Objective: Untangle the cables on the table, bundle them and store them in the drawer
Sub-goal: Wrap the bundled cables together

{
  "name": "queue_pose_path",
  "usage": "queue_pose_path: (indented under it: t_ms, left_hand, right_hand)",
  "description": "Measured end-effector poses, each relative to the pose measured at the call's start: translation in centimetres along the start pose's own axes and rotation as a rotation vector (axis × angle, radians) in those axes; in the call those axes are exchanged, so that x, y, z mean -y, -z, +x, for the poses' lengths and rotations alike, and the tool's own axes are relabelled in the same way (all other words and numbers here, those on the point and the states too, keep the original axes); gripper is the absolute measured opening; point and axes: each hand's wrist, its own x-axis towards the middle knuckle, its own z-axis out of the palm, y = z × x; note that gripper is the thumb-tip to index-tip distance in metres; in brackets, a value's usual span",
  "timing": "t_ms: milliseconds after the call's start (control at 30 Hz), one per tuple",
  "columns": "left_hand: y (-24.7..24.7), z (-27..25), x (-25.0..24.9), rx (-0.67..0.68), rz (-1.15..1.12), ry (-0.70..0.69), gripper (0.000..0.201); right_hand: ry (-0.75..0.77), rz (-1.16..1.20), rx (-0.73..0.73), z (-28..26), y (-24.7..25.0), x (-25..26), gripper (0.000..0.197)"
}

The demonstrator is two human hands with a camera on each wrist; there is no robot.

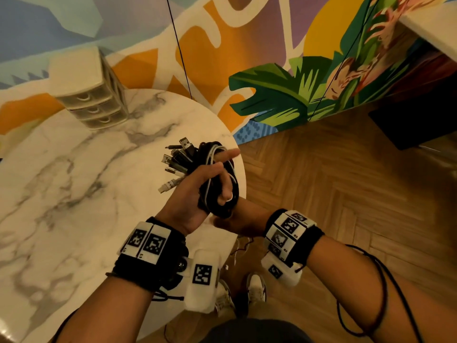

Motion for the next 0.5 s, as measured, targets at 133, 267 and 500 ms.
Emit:
queue_pose_path:
  t_ms: [133, 267, 500]
  left_hand:
    - [0.4, -0.3, -0.4, 0.084, 0.003, 0.042, 0.016]
    - [1.3, -0.9, -0.9, 0.193, 0.031, 0.171, 0.021]
    - [1.5, -1.6, -0.8, 0.201, 0.031, 0.185, 0.021]
  right_hand:
    - [-0.022, -0.128, 0.093, 0.4, 1.3, -1.1, 0.025]
    - [-0.208, -0.423, 0.197, 1.1, 3.1, -2.5, 0.017]
    - [-0.376, -0.458, 0.194, 0.1, 7.6, -3.8, 0.022]
